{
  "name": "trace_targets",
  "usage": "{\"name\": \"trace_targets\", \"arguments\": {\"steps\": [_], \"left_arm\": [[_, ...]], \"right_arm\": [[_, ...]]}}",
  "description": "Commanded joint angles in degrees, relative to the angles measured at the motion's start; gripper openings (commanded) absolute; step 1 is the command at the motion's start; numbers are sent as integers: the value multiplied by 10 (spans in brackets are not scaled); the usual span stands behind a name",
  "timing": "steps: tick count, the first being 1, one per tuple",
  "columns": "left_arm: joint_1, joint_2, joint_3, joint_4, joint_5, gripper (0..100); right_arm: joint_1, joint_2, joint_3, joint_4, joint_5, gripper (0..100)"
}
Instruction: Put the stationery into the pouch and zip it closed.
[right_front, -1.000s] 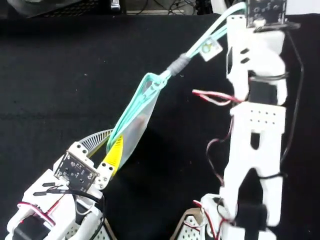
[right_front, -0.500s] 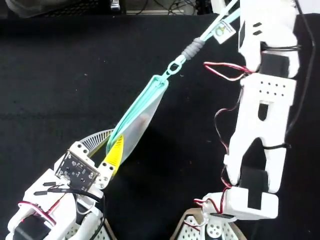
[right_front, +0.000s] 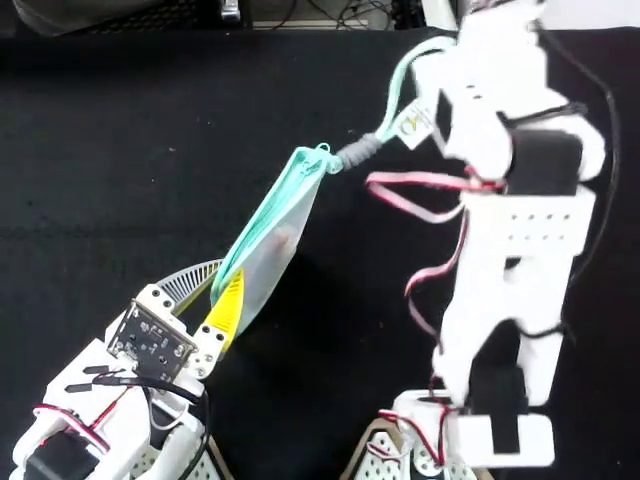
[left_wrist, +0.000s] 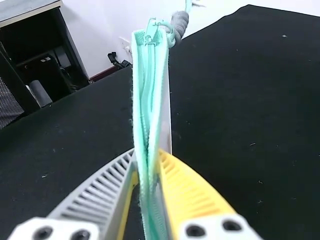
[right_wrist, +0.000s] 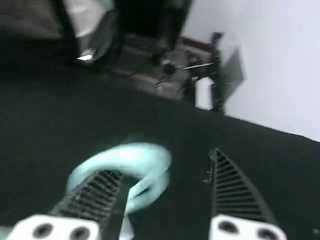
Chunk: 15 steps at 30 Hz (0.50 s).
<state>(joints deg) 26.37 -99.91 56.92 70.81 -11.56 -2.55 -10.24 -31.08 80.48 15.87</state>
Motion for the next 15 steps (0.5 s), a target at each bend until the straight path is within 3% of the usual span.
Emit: {"name": "trace_targets", "arguments": {"steps": [1,9,15], "left_arm": [[0,-1,1,-2,4,29],[-7,-2,-5,-2,4,29],[-146,-2,-80,-15,3,29]], "right_arm": [[-49,-49,-26,42,6,223],[-84,-110,-26,100,4,223],[-66,-153,-25,147,3,222]]}}
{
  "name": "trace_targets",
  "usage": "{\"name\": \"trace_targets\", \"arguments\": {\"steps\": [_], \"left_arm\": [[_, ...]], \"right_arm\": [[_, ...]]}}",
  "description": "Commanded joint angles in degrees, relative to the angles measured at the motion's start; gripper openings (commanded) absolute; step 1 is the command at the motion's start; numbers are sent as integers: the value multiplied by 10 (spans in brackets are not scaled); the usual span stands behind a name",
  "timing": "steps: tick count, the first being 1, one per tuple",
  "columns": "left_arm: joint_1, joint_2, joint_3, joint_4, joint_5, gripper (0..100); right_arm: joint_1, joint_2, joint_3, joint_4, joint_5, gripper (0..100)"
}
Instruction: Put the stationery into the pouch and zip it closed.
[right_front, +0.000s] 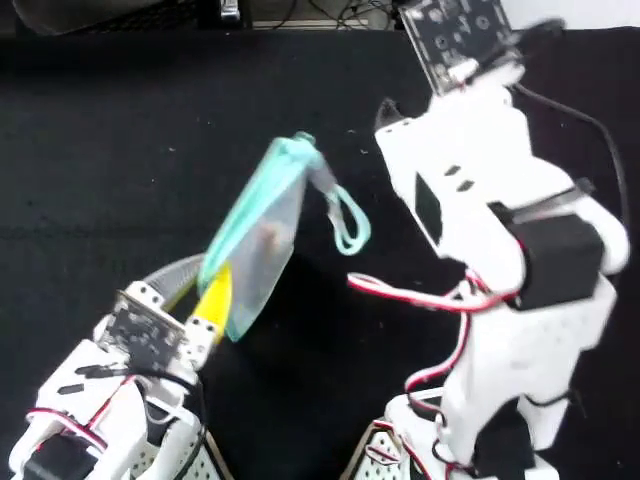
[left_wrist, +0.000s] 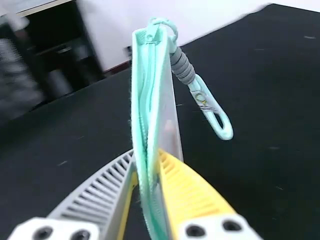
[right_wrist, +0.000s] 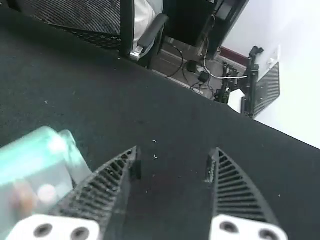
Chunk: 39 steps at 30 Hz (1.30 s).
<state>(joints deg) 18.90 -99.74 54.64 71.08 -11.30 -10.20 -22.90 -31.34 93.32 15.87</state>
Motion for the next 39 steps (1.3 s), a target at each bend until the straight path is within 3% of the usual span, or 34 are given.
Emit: {"name": "trace_targets", "arguments": {"steps": [1,4,8,12,16,22,28,34,39], "left_arm": [[-97,-4,-68,-33,0,29],[-174,-3,-76,-102,0,29],[-274,8,-34,-229,-4,29],[-324,56,-4,-325,-29,29],[-324,156,-8,-366,-75,29],[-288,331,-40,-387,-69,29],[-185,456,-94,-361,-8,29],[-96,564,-132,-357,-7,32],[-43,600,-168,-289,11,145]], "right_arm": [[22,-30,-22,28,3,221],[47,-46,-22,50,3,172],[96,-61,-8,76,2,13],[118,-106,101,69,1,11],[121,-189,281,24,-28,12],[122,-358,623,-112,-27,14],[123,-497,883,-186,-26,15],[121,-589,959,-215,27,16],[122,-587,997,-252,25,53]]}}
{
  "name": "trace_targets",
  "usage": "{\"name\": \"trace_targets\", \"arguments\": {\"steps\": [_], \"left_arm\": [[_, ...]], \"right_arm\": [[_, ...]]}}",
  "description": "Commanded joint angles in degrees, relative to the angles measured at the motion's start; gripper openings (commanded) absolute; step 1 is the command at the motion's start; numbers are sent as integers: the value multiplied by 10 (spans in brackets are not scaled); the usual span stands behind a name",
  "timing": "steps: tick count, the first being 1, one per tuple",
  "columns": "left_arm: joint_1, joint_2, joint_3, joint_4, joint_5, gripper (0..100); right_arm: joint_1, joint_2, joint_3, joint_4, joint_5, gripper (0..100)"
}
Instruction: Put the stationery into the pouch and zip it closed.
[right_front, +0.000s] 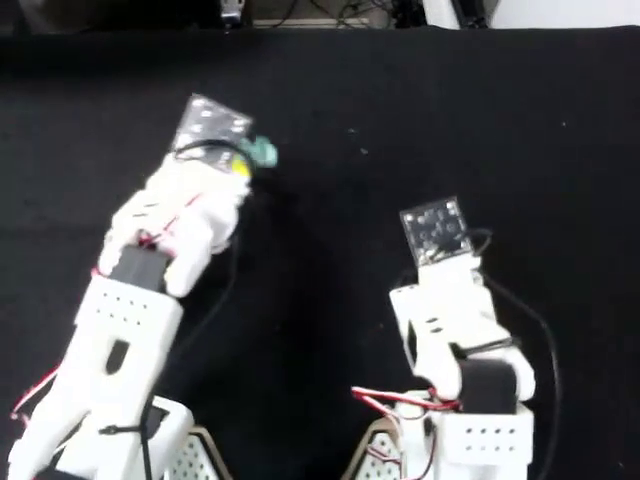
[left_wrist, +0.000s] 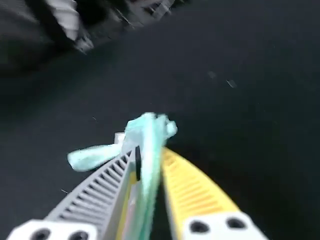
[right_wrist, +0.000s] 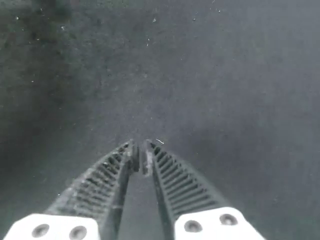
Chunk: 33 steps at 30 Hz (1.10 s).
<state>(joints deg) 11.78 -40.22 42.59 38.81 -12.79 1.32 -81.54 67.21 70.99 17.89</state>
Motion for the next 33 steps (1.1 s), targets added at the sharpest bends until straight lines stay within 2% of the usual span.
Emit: {"name": "trace_targets", "arguments": {"steps": [1,4,10,12,15,18,22,27,31,33], "left_arm": [[35,4,-62,48,40,153],[41,4,-133,102,71,155],[38,4,-318,293,71,160],[36,11,-352,307,70,160],[14,11,-351,280,70,170],[-6,3,-331,298,70,162],[-54,-46,-279,404,68,30],[-135,-178,-136,492,1,36],[-209,-320,22,496,-25,40],[-240,-396,95,452,-33,40]], "right_arm": [[7,5,22,-42,5,47],[6,22,45,-68,5,34],[4,28,71,-89,-19,32],[3,28,74,-98,-43,32],[4,28,75,-98,-52,32],[4,28,94,-114,-52,32],[7,28,109,-127,-52,10],[4,0,103,-125,-52,12],[4,-74,130,-124,-52,12],[4,-121,158,-124,-52,12]]}}
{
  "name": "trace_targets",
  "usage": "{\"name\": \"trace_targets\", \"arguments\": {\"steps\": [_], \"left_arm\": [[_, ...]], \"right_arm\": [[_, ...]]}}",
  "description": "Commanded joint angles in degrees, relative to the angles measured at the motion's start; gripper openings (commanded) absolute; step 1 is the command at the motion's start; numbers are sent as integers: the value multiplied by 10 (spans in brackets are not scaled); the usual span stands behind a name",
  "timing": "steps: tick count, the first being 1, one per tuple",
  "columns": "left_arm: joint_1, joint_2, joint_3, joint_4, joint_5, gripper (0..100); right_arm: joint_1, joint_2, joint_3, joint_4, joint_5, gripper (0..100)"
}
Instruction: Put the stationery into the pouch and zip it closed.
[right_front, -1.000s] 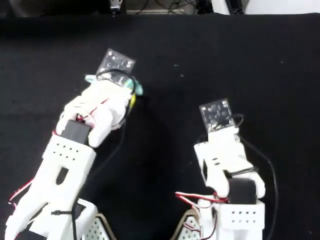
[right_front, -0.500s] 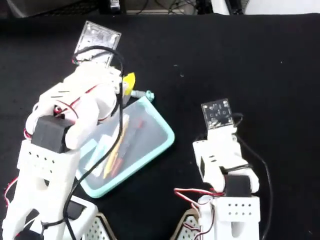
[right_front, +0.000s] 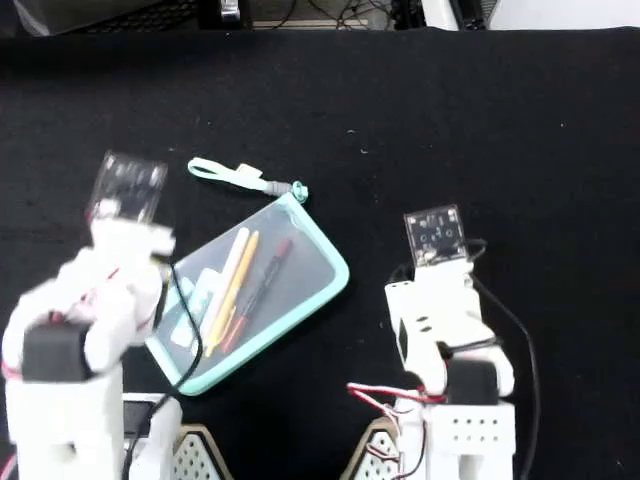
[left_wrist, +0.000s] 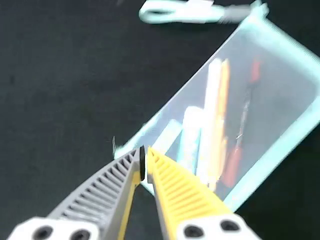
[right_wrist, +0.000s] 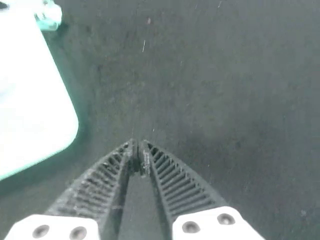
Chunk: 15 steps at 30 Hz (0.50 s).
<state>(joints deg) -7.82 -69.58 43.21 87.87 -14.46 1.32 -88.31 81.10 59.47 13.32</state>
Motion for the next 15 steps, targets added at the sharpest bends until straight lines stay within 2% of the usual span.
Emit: {"name": "trace_targets", "arguments": {"steps": [1,6,11,15], "left_arm": [[-58,-142,124,-69,-16,40],[-72,-285,290,-155,-28,41],[-58,-353,412,-146,-19,41],[-59,-345,434,-144,72,41]], "right_arm": [[4,-79,36,-9,-6,12],[3,-204,146,-14,-5,12],[7,-180,154,-1,-5,12],[3,-179,155,46,-7,12]]}}
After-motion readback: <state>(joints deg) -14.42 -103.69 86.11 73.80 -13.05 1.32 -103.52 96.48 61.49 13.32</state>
